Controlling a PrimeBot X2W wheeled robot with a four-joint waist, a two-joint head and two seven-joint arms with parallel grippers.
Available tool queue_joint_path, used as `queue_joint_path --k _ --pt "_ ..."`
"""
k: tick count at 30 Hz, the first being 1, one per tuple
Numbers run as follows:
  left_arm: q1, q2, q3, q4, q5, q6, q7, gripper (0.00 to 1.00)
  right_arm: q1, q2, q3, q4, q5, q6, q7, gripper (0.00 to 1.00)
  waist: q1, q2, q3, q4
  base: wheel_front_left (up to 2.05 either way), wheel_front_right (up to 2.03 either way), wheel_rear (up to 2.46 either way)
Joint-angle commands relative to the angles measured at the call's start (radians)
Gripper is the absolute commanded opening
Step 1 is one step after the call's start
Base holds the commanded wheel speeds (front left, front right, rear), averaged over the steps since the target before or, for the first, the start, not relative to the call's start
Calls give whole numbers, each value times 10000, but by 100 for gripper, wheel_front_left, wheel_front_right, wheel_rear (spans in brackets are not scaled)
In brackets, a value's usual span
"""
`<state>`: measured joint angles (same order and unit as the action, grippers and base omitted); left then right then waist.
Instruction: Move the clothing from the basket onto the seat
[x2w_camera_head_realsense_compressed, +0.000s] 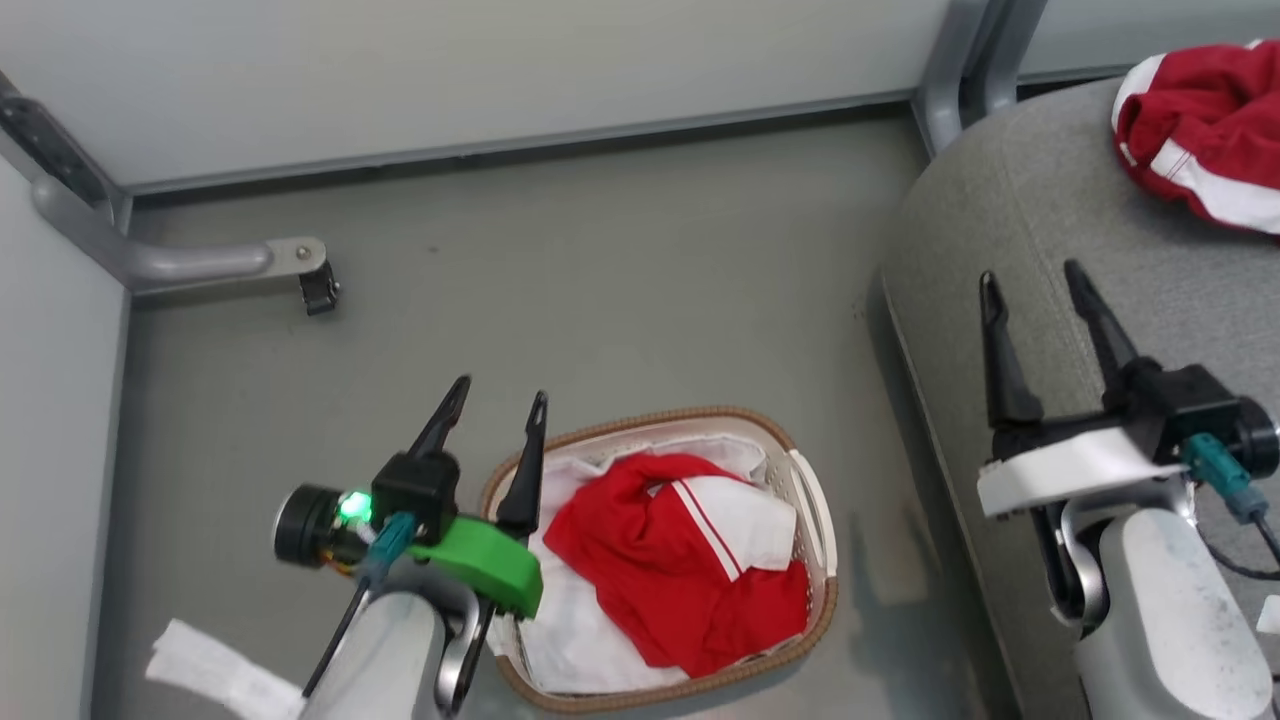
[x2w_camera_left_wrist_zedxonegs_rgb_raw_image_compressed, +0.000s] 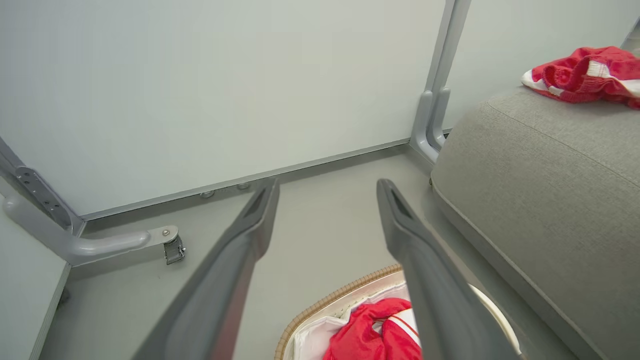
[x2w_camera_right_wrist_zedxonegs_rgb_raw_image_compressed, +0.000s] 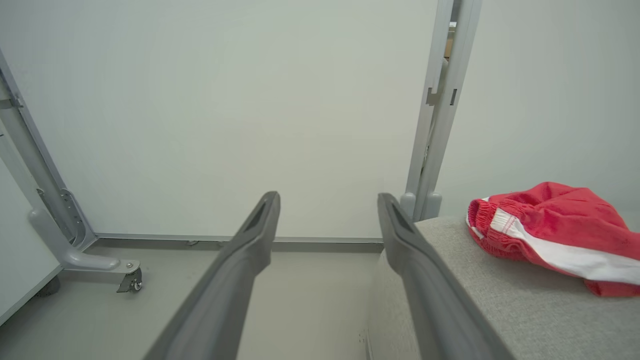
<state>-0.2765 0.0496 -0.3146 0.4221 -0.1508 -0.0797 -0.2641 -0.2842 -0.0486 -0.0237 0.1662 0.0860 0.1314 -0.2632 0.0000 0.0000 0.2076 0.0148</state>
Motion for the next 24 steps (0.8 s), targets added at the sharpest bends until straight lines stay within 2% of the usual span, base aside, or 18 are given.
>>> queue_joint_path --k 1,7,12,17,24 --pt "-607 16 -193 250 187 -74 -5 100 -302 -36 -124 -183 -100 -14 -22 100 0 0 1714 -275 0 0 0" --pt "-2767 32 -1612 2065 625 -293 18 100 -1145 -31 -397 -907 -337 -14 -22 100 0 0 3552 -705 0 0 0" --pt "-4221 41 -2784 3947 1350 -368 192 100 -1733 -30 -387 -1312 -50 -14 -22 100 0 0 4864 -1166 0 0 0" --pt "-5026 42 -3585 5446 1368 -436 292 100 -2111 -22 -166 -1342 385 -14 -23 100 0 0 5760 -1601 0 0 0" --pt "-5764 42 -4327 6717 1390 -494 375 100 -2515 -24 182 -1542 860 -14 -23 100 0 0 6648 -2093 0 0 0"
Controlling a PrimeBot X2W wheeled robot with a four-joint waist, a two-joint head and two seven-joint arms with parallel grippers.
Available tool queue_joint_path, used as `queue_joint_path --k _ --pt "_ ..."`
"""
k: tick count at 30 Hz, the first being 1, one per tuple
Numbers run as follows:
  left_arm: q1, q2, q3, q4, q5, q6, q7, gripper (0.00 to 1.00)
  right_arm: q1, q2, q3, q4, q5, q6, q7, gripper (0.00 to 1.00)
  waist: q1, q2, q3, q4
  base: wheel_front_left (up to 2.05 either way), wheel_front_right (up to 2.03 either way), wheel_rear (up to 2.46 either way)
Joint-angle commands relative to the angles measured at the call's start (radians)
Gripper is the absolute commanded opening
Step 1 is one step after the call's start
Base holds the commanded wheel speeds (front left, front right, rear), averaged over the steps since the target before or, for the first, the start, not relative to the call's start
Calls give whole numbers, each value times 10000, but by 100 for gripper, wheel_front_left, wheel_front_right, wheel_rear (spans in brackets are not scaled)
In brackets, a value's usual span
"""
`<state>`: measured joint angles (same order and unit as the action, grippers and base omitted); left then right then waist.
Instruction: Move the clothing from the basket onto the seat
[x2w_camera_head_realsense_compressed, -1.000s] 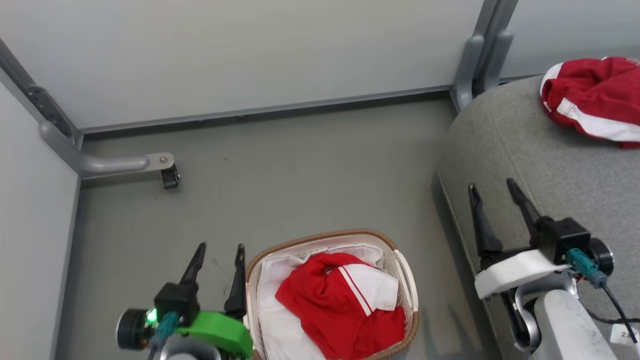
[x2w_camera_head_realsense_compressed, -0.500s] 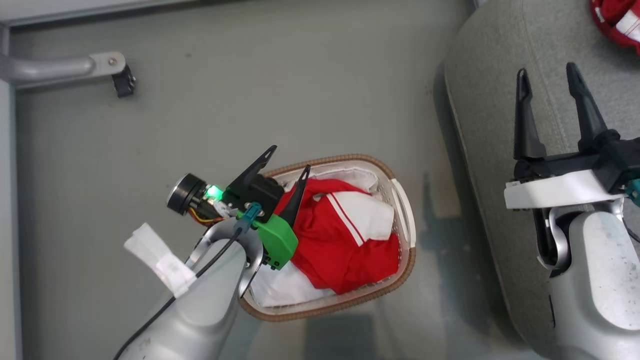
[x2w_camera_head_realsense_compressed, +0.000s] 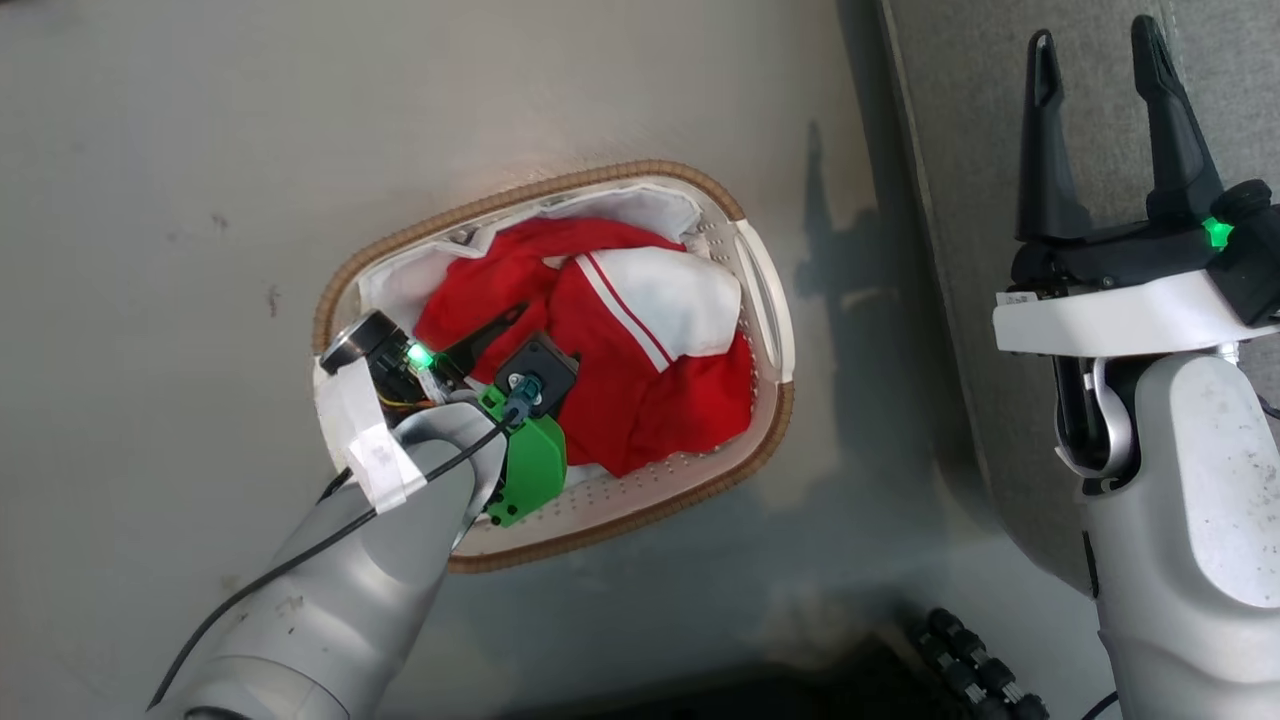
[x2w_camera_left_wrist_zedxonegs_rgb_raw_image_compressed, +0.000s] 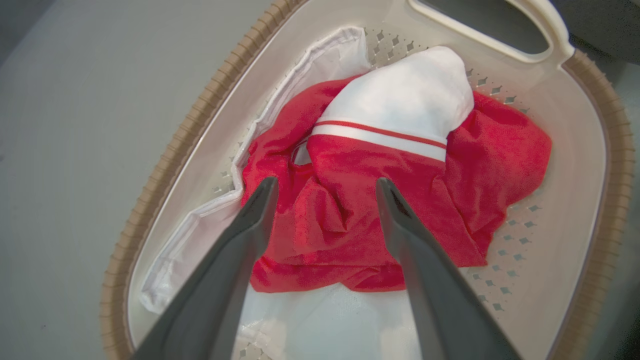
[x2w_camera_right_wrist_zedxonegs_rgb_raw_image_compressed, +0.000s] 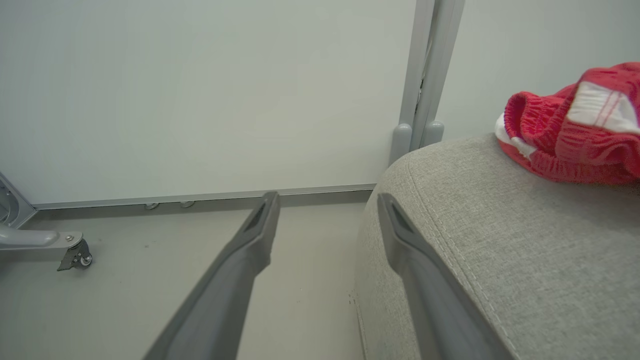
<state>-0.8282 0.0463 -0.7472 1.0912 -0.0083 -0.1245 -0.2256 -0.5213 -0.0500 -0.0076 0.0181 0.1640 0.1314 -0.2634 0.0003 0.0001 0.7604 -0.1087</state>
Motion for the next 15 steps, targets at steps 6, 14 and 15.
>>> queue_joint_path --k 6,14,15 --pt "-964 157 -42 811 -186 -26 -62 100 -366 -12 204 -112 231 -14 -20 100 -3 -1 1633 -1148 0 0 0" --pt "-1639 423 -90 1541 -261 13 192 100 -487 -13 569 -36 557 -14 -20 100 -3 -1 2013 -1469 0 0 0" --pt "-1629 407 -97 1599 -341 -3 226 100 -475 -12 614 -30 594 -14 -20 100 -3 -1 2031 -1500 0 0 0"
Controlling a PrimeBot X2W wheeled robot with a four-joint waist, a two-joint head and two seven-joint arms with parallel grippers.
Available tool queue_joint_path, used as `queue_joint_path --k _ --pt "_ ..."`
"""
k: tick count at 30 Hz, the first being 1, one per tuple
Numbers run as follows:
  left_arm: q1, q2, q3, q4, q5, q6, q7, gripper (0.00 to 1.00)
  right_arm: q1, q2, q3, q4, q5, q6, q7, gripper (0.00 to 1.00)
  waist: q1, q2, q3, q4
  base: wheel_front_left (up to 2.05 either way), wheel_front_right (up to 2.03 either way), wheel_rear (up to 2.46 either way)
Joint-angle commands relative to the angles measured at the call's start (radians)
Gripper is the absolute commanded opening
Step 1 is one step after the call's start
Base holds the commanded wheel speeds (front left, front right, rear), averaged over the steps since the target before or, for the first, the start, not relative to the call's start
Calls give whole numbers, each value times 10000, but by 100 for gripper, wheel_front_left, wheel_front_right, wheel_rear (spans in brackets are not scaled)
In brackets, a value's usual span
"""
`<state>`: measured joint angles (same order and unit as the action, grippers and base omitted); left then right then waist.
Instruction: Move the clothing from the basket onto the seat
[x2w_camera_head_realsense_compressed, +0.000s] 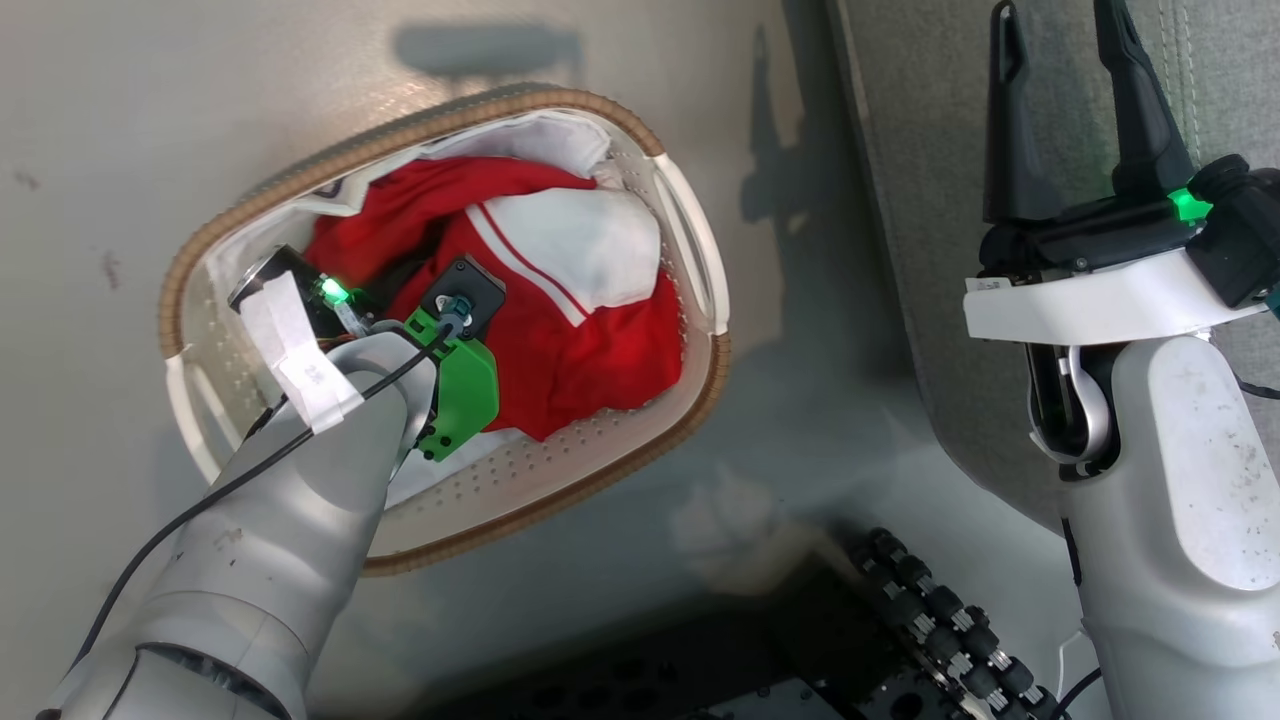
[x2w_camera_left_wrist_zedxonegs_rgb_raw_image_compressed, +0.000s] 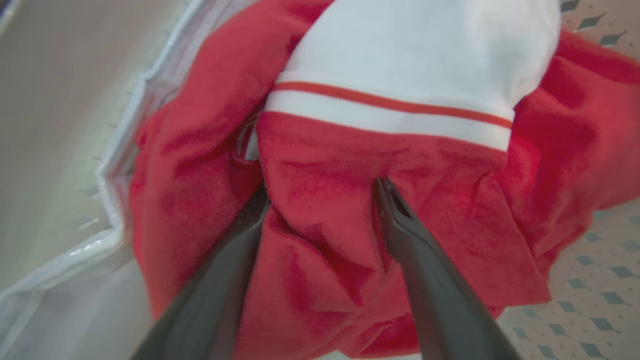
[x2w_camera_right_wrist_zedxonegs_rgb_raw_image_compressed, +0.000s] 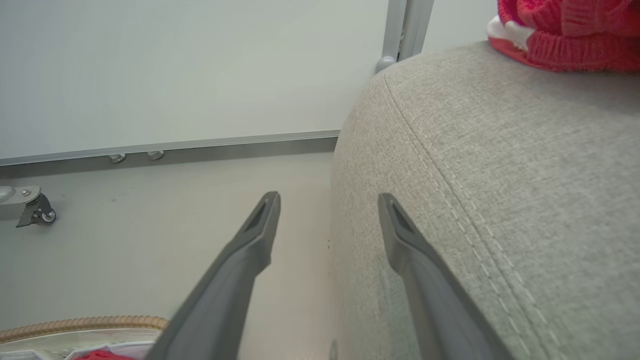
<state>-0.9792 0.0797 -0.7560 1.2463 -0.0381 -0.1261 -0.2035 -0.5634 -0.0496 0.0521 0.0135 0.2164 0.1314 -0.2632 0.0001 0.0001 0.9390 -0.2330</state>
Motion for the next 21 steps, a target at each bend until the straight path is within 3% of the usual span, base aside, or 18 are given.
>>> queue_joint_path --k 1,3,4,5,7,14,21 --pt "-118 55 4 77 -104 -3 34 100 -49 -17 46 23 76 -14 -22 100 -1 -1 258 -279 0 0 0" --pt "-121 -1 -38 105 -209 -22 50 100 -46 -15 94 53 118 -14 -22 100 -1 -1 268 -305 0 0 0" --pt "-91 -43 -101 116 -246 -33 22 79 -40 -17 113 76 145 -14 -22 100 -1 -1 257 -314 0 0 0" --pt "-58 -71 -143 117 -291 -41 -21 46 -34 -17 125 98 156 -14 -22 100 -1 -1 243 -319 0 0 0" --pt "54 -121 -246 65 -397 -52 -153 3 -22 -17 158 152 168 -14 -22 100 -1 -1 184 -314 0 0 0" --pt "560 -201 -672 -569 -1081 -52 -559 0 141 -20 297 359 -48 -14 -22 100 -1 -1 -418 -49 0 0 0" --pt "1372 262 -891 -2218 -1402 -54 -627 0 554 -23 477 740 -527 -14 -22 100 -1 -1 -1665 572 0 0 0"
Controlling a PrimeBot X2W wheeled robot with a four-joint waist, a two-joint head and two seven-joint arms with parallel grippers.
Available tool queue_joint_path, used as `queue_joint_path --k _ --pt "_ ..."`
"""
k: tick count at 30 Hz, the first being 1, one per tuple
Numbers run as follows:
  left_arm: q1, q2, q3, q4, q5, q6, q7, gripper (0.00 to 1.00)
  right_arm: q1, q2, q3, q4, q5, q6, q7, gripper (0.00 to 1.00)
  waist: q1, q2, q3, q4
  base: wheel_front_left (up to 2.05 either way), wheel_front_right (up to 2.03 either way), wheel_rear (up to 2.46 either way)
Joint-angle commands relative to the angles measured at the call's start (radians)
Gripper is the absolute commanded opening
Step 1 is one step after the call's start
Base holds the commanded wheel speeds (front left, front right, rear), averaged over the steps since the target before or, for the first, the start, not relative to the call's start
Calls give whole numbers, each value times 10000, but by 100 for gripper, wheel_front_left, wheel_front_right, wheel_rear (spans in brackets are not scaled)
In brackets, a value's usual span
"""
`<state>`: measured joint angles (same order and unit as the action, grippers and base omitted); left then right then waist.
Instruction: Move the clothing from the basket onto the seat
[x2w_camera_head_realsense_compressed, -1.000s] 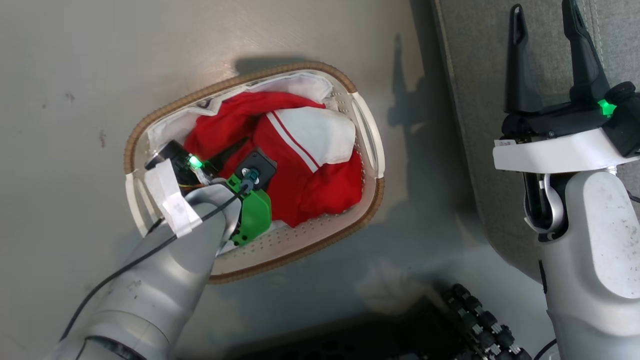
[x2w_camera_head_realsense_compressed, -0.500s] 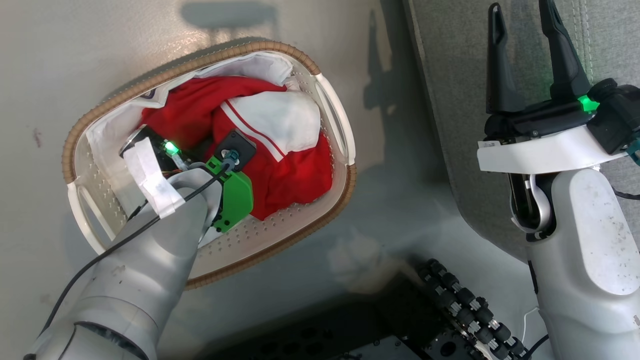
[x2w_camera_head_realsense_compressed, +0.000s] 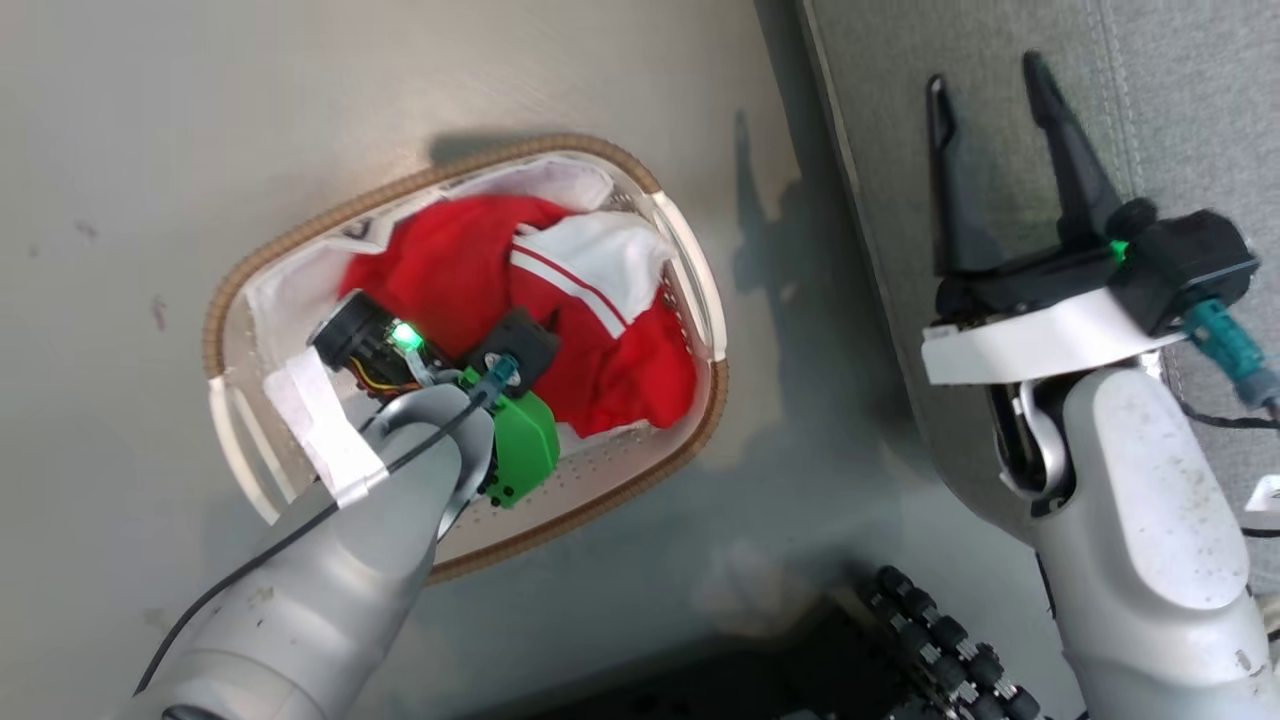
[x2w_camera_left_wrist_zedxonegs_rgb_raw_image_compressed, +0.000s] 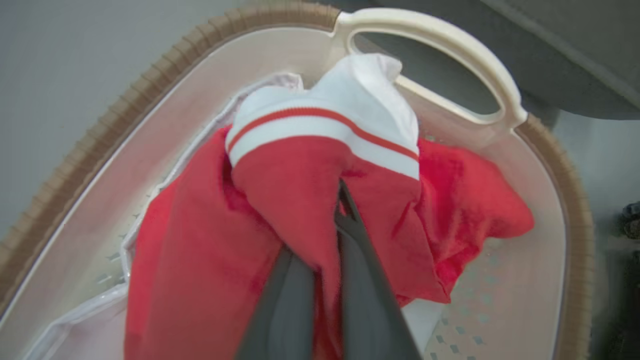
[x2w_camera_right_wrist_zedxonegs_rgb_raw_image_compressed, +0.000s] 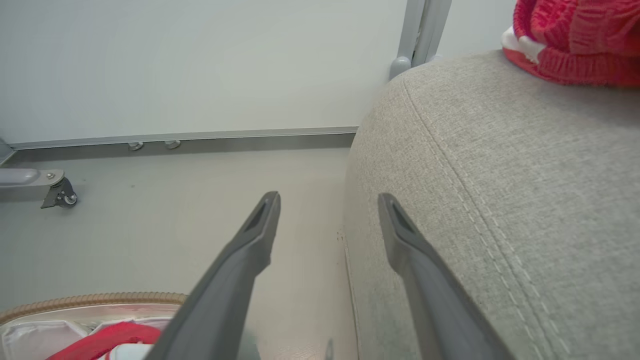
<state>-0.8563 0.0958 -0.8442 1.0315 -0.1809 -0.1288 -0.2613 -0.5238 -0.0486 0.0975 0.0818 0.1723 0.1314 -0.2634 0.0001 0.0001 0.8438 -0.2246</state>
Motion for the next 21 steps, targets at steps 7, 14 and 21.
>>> queue_joint_path --k 7,14,21 --pt "975 795 -363 -2010 -79 -28 -45 0 764 -39 133 575 -451 -14 -20 100 -1 -1 -2527 1114 0 0 0" --pt "1545 1318 -237 -3687 -317 -27 -47 0 1641 -39 77 1137 -697 -14 -20 100 -1 -1 -4652 1546 0 0 0" --pt "1585 2068 -262 -4705 -226 -26 -37 0 2549 -39 162 1597 -732 -14 -20 100 -1 -1 -6441 1599 0 0 0"
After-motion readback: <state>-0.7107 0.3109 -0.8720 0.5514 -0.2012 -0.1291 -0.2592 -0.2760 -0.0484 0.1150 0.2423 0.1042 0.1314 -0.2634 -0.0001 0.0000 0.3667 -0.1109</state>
